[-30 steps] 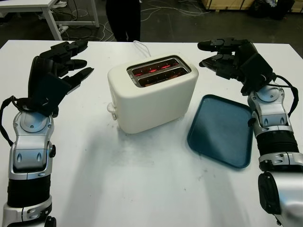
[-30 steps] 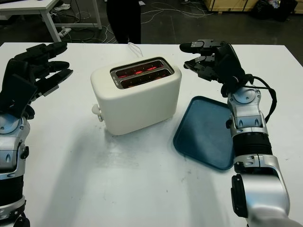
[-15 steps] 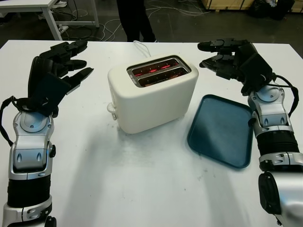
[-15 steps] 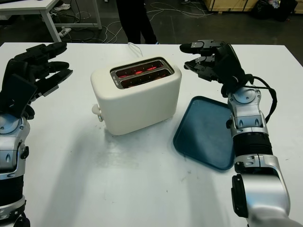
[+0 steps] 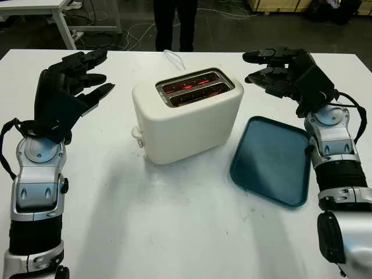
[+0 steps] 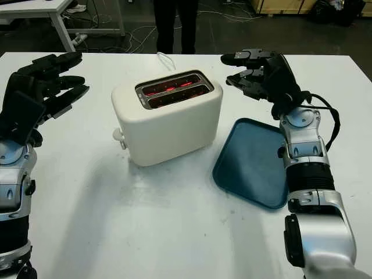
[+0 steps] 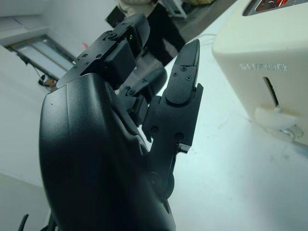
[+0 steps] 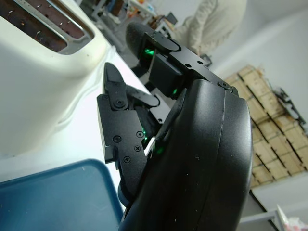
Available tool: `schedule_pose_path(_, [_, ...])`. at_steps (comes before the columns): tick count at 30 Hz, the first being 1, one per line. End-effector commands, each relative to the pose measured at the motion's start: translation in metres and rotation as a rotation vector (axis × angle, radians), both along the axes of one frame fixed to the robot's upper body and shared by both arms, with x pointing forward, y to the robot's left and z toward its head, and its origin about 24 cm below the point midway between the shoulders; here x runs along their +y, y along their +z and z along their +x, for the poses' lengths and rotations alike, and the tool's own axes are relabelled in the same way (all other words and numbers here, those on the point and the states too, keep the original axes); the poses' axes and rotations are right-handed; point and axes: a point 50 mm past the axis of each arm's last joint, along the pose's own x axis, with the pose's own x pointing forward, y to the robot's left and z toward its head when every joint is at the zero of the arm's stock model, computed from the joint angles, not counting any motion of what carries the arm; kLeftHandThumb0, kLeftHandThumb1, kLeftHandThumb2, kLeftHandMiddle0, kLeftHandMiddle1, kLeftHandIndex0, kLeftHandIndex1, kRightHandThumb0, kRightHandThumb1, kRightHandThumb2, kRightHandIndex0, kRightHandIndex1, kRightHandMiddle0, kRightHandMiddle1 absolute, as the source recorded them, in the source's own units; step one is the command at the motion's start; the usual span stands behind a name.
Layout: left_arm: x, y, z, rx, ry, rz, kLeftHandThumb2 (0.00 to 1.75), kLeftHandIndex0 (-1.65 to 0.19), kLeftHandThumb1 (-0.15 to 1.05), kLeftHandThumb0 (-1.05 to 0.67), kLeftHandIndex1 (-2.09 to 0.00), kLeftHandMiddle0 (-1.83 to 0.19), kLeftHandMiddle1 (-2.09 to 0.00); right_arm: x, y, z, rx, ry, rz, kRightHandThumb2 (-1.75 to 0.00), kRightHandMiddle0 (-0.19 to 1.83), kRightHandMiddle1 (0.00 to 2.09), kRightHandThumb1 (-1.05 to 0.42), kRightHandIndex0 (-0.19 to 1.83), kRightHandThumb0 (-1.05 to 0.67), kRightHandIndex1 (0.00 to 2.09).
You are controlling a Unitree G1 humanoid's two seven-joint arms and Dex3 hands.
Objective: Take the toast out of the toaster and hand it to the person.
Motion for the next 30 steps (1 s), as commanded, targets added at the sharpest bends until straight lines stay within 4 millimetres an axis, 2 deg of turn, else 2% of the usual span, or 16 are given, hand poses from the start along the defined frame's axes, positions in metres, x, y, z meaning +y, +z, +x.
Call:
schedule_pose_path(1, [-0.0004, 0.0010, -0.0008, -0.007, -0.005, -0.007, 0.09, -0.72, 0.92, -0.32, -0.01, -0.58, -0.55, -0.0020, 0.0039, -0.0003, -0.008, -0.010, 0.007, -0.15, 0.91, 0.00, -0.92, 0.79, -0.08, 0.63])
schedule_pose_path(23, [0.0016, 0.0019, 0.0000, -0.010, 0.006, -0.005, 0.10, -0.73, 0.92, -0.31, -0.01, -0.60, -0.55, 0.0019, 0.0021, 0.0013, -0.006, 0.000, 0.012, -0.14, 0.95, 0.02, -0.92, 0.83, -0.16, 0.64])
schedule_pose_path(30, [0.0005, 0.0047, 0.0005, -0.014, 0.000, -0.019, 0.10, -0.72, 0.92, -0.29, 0.00, -0.59, -0.56, 0.0004, 0.0056, 0.0005, -0.035, -0.013, 0.000, -0.12, 0.95, 0.02, -0.92, 0.84, -0.13, 0.65])
